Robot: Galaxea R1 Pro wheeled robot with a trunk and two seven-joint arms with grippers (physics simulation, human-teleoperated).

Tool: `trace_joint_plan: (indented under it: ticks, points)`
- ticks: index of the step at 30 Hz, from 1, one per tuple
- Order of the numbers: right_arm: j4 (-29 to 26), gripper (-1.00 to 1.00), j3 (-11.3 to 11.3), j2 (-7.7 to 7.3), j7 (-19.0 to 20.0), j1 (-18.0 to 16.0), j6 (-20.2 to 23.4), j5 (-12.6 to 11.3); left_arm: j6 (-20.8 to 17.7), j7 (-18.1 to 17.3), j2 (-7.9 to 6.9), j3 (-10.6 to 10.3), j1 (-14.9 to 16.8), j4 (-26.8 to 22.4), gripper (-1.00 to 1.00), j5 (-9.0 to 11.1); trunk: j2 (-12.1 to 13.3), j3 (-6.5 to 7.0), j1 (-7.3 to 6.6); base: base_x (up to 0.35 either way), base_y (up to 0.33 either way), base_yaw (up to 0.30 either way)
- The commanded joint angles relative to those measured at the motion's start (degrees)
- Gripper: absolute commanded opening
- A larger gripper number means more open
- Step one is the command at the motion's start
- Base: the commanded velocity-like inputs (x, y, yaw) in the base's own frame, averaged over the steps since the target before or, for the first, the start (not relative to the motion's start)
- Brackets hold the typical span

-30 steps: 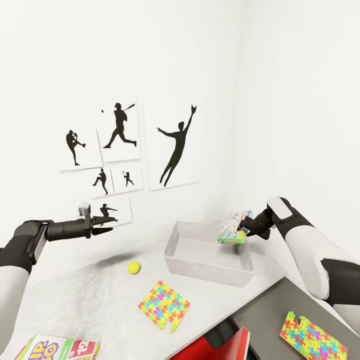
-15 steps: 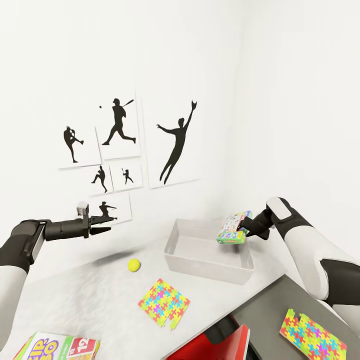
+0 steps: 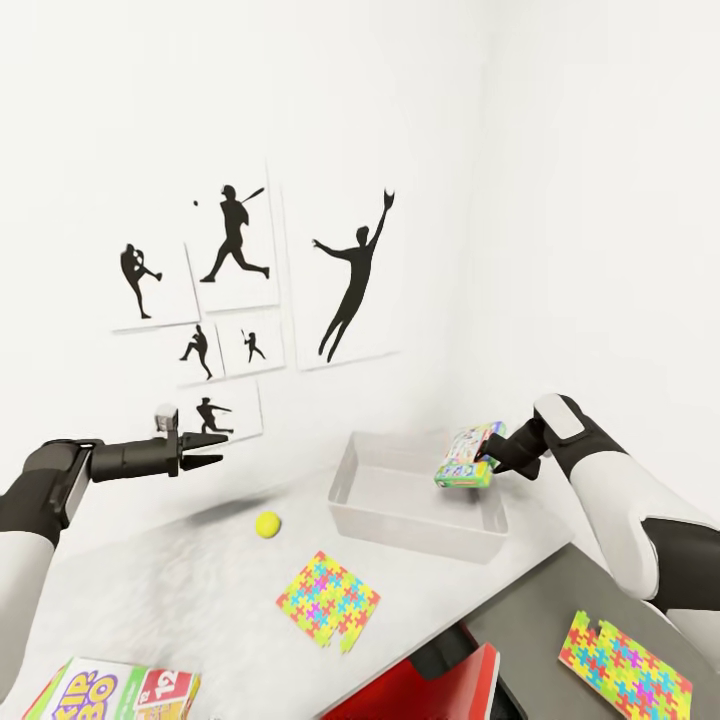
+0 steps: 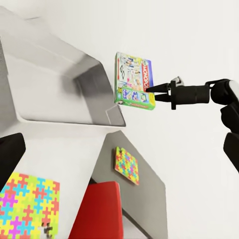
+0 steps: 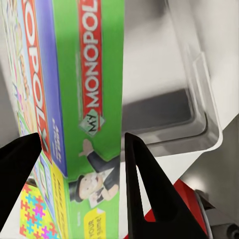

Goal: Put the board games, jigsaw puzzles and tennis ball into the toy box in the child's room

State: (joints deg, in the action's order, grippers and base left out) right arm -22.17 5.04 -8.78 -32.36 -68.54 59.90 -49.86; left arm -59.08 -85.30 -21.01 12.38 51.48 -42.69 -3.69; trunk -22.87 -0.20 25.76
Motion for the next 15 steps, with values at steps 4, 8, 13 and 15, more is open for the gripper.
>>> trace_joint_plan:
  ticks: [4,8,13,15]
  points:
    - [-0.1,-1.00,0.2,0.26,-0.6,0.0,0.1,-0.5,-0.6,-0.4,0.08,0.0,0.0,0.0,1.00,-0.4,-0.1,-0.40,0.02,0.000,0.000,0.000]
    - [-0.1,-1.00,0.2,0.33,-0.6,0.0,0.1,-0.5,-0.6,-0.4,0.09,0.0,0.0,0.0,1.00,-0.4,-0.1,-0.77,0.02,0.000,0.000,0.000]
    - [-0.1,-1.00,0.3,0.34,-0.6,0.0,0.1,-0.5,-0.5,-0.4,0.15,-0.1,0.0,0.0,1.00,-0.4,-0.1,-1.23,0.02,0.000,0.000,0.000]
    - [-0.1,-1.00,0.3,0.38,-0.6,0.0,0.1,-0.5,-0.6,-0.4,0.17,-0.1,0.0,0.0,1.00,-0.4,-0.1,-1.41,0.02,0.000,0.000,0.000]
